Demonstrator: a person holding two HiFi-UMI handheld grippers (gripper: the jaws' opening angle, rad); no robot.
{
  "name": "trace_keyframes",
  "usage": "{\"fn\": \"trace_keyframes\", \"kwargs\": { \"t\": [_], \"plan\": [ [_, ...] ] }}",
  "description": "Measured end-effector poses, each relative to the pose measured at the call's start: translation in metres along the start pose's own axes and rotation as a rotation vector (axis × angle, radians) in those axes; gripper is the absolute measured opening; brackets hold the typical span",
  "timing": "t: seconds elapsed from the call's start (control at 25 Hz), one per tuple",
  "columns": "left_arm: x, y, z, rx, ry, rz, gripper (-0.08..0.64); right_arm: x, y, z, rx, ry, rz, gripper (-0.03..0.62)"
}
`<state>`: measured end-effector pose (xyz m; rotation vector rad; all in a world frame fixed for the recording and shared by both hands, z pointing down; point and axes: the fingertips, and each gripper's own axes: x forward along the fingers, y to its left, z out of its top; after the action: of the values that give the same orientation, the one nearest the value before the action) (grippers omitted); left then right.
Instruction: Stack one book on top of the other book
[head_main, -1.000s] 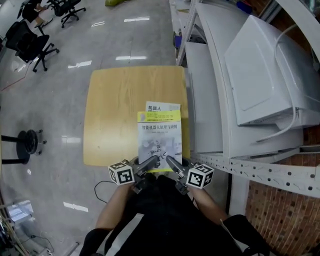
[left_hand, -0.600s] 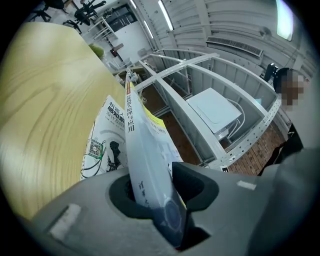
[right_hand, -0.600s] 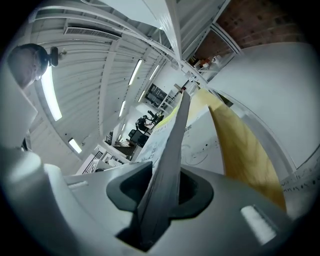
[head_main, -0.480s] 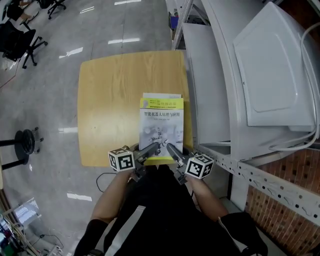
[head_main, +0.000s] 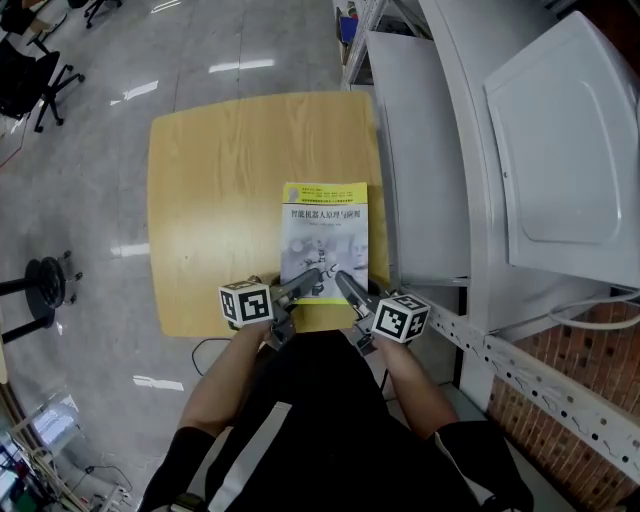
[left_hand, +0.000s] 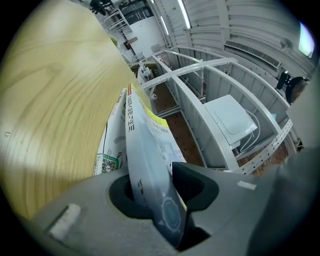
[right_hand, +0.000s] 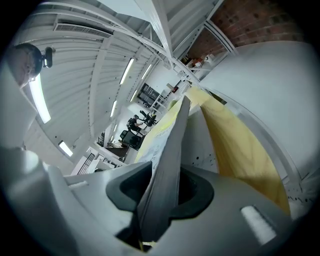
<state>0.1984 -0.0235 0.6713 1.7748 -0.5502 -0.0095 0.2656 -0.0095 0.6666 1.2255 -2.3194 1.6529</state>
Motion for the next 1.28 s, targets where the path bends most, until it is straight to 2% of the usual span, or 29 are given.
{"fn": "trace_keyframes", "kwargs": {
  "t": [0.24, 0.36, 0.48, 0.56, 0.64, 0.76, 0.92, 1.08, 1.16, 1.24, 1.28],
  "plan": [
    [0.003, 0.005, 0.002, -0.046, 0.006, 0.005, 0.123, 0.002, -0.004, 0.002, 0.009, -0.007, -0.028, 0.117],
    [0.004, 0.007, -0.003, -0.096, 0.029, 0.022, 0.119, 0.003, -0.006, 0.0, 0.02, -0.002, -0.04, 0.117],
    [0.004, 0.008, -0.004, -0.132, 0.049, 0.064, 0.121, 0.003, -0.009, -0.001, 0.053, -0.007, -0.043, 0.117],
    [0.001, 0.012, -0.001, -0.127, 0.047, 0.124, 0.142, 0.004, -0.008, -0.001, 0.08, -0.013, -0.037, 0.117],
    [-0.006, 0.018, -0.001, -0.104, 0.063, 0.211, 0.176, 0.005, -0.007, -0.002, 0.089, -0.015, -0.035, 0.117],
    [-0.017, 0.028, -0.008, -0.051, 0.133, 0.341, 0.207, 0.006, -0.01, -0.006, 0.076, 0.003, -0.058, 0.115],
    [-0.024, 0.032, -0.01, 0.012, 0.148, 0.428, 0.213, 0.009, -0.013, -0.011, 0.069, 0.023, -0.092, 0.123],
    [-0.037, 0.033, -0.009, 0.071, 0.163, 0.52, 0.227, 0.008, -0.013, -0.01, -0.031, 0.032, -0.153, 0.153],
    [-0.053, 0.035, 0.0, 0.146, 0.146, 0.584, 0.225, 0.008, -0.013, -0.009, -0.098, 0.047, -0.19, 0.201],
    [-0.068, 0.037, 0.013, 0.214, 0.115, 0.631, 0.225, 0.009, -0.014, -0.012, -0.161, 0.092, -0.226, 0.321],
    [-0.071, 0.038, 0.015, 0.226, 0.113, 0.635, 0.225, 0.009, -0.014, -0.015, -0.192, 0.117, -0.243, 0.338]
  ]
}}
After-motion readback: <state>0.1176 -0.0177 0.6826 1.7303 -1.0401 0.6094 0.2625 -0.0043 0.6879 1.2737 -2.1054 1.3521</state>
